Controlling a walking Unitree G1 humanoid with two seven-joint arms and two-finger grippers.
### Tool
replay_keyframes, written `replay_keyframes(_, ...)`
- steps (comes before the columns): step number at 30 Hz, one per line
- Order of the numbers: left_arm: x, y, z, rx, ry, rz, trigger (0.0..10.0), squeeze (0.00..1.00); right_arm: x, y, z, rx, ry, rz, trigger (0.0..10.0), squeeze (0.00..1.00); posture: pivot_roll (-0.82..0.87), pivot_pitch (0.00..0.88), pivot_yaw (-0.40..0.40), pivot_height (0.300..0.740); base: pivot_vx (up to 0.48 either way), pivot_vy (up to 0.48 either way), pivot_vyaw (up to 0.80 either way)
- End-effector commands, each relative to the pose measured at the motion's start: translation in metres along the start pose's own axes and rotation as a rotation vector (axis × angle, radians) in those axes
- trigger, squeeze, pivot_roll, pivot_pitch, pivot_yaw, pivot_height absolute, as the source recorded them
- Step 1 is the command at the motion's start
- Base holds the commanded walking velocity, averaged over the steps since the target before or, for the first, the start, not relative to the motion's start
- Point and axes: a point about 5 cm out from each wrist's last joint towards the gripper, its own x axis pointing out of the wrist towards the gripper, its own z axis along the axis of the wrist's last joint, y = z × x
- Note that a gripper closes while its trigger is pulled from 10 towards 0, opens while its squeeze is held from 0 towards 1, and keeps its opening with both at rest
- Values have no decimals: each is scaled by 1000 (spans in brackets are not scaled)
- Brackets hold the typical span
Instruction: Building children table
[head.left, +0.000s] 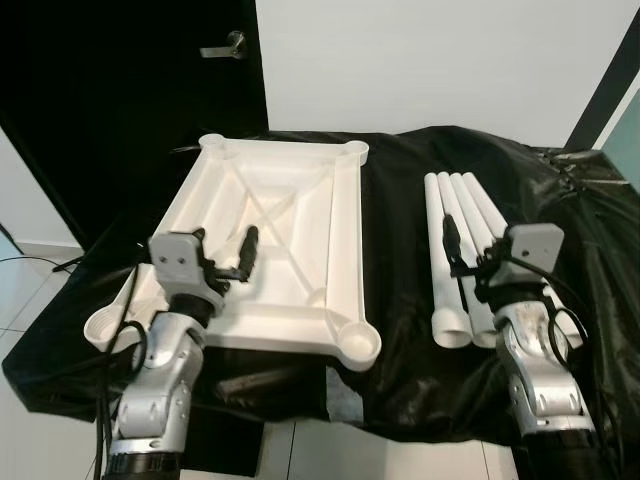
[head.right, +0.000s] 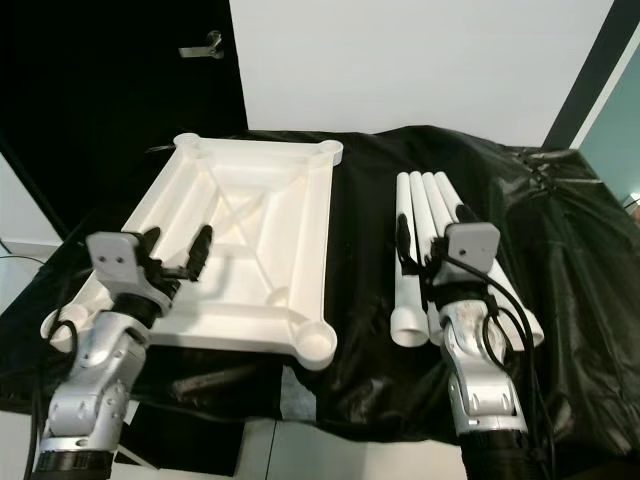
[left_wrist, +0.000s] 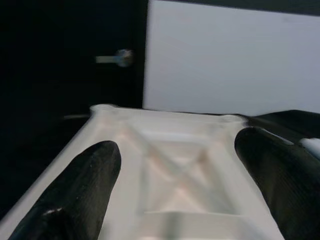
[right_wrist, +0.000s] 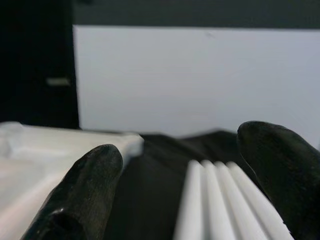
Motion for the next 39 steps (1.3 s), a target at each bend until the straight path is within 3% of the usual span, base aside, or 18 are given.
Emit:
replay_keyframes(1,-1,4,-2,-15,3,27,10000,0,0,6,-1,-3,-1,27,10000,0,99,0,-21,740,0,0,0)
replay_keyframes(10,2,-1,10,16,-30,-101,10000,0,1,4,0,-6,0,23,10000,0,95,0,-17,740,0,0,0)
replay_keyframes(14,1,-5,12,12,-18,-199,10000,0,1,0,0,-3,7,5,10000,0,88,0,-13,740,0,0,0)
replay_keyframes(16,0,-11,12,33,11,-300,10000,0,0,-3,1,0,6,-5,10000,0,83,0,-7,740,0,0,0)
replay_keyframes(19,-1,-14,11,39,31,-349,10000,0,0,-5,2,2,7,-13,10000,0,81,0,-6,740,0,0,0)
replay_keyframes(20,-4,-17,13,86,33,-418,10000,0,-1,-7,3,15,14,-24,10000,0,77,0,-3,740,0,0,0)
replay_keyframes(21,-4,-17,13,86,33,-418,10000,0,-1,-7,3,15,14,-24,10000,0,77,0,-3,740,0,0,0)
replay_keyframes(23,-12,-24,12,152,91,-570,10000,0,-1,-11,4,24,25,-36,10000,0,72,0,4,740,0,0,0)
replay_keyframes(24,-12,-24,12,152,91,-570,10000,0,-1,-11,4,24,25,-36,10000,0,72,0,4,740,0,0,0)
replay_keyframes(26,-23,-28,6,178,203,-725,10000,0,-2,-14,4,26,31,-35,10000,0,64,0,11,740,0,0,0)
replay_keyframes(31,-30,-27,0,204,293,-809,10000,0,-3,-15,3,35,41,-36,10000,0,59,0,18,740,0,0,0)
replay_keyframes(33,-41,-23,-9,260,413,-921,10000,0,-4,-16,1,24,57,-33,10000,0,50,0,26,740,0,0,0)
replay_keyframes(39,-47,-22,-22,313,524,-984,10000,0,-5,-17,-1,11,81,-32,10000,0,37,0,36,740,0,0,0)
